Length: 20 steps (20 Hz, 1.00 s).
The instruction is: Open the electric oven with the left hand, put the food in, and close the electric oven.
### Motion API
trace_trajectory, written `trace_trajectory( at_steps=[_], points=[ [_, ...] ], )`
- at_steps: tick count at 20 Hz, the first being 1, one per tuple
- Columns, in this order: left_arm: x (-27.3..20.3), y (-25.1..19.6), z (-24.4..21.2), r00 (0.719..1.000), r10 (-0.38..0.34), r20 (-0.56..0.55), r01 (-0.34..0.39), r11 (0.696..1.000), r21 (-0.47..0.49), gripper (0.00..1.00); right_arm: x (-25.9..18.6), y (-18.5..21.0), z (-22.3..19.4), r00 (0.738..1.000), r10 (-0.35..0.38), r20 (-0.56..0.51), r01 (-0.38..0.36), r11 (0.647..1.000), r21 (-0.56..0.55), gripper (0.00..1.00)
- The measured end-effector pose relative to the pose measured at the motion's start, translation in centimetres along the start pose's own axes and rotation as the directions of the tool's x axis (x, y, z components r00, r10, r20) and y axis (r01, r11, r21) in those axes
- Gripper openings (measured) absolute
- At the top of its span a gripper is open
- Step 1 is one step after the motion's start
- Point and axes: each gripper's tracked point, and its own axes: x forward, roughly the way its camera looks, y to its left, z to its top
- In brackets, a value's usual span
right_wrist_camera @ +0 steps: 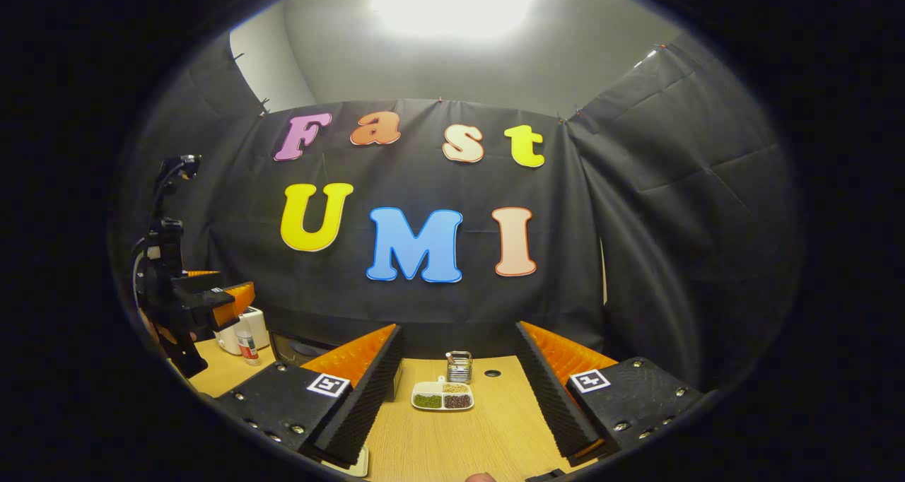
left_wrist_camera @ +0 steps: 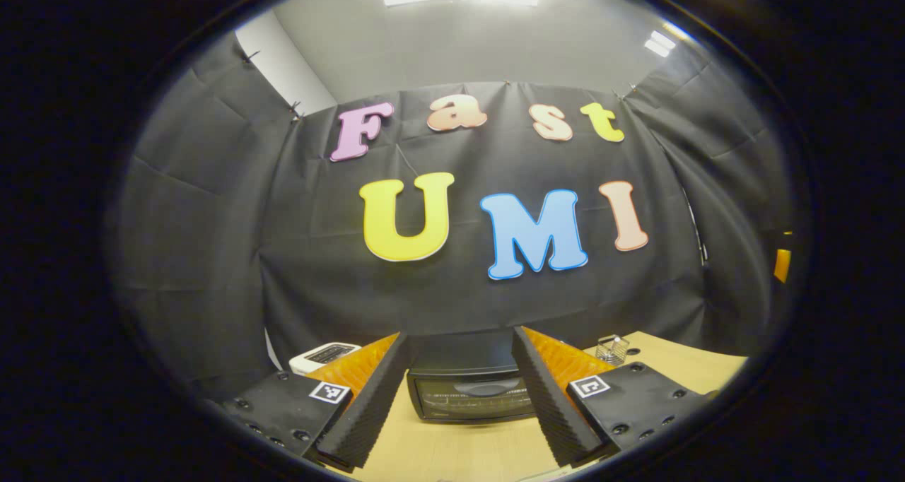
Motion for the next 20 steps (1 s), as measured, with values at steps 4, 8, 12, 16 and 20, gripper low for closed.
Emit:
trace_trajectory(
  at_steps=[4,8,12,16,20],
  points=[
    [4.7,-0.9,-2.9,0.998,-0.059,-0.033,0.059,0.998,-0.001,1.00,0.7,0.7,-0.5,0.998,-0.053,-0.021,0.053,0.999,-0.002,0.98],
    [8.4,-1.8,-6.7,0.991,-0.102,-0.084,0.102,0.995,-0.012,0.92,1.3,1.3,-1.1,0.995,-0.095,-0.036,0.095,0.995,-0.025,0.98],
    [11.2,-2.9,-10.6,0.981,-0.137,-0.139,0.139,0.990,0.001,0.98,1.6,1.6,-1.7,0.988,-0.142,-0.061,0.140,0.989,-0.046,0.98],
    [13.4,-4.1,-14.3,0.967,-0.171,-0.190,0.174,0.985,-0.004,0.99,1.8,2.0,-2.0,0.982,-0.172,-0.074,0.169,0.984,-0.050,0.98],
    [15.9,-4.5,-16.9,0.966,-0.153,-0.207,0.152,0.988,-0.017,0.97,2.3,1.8,-2.9,0.974,-0.199,-0.105,0.193,0.979,-0.071,0.98]
  ],
)
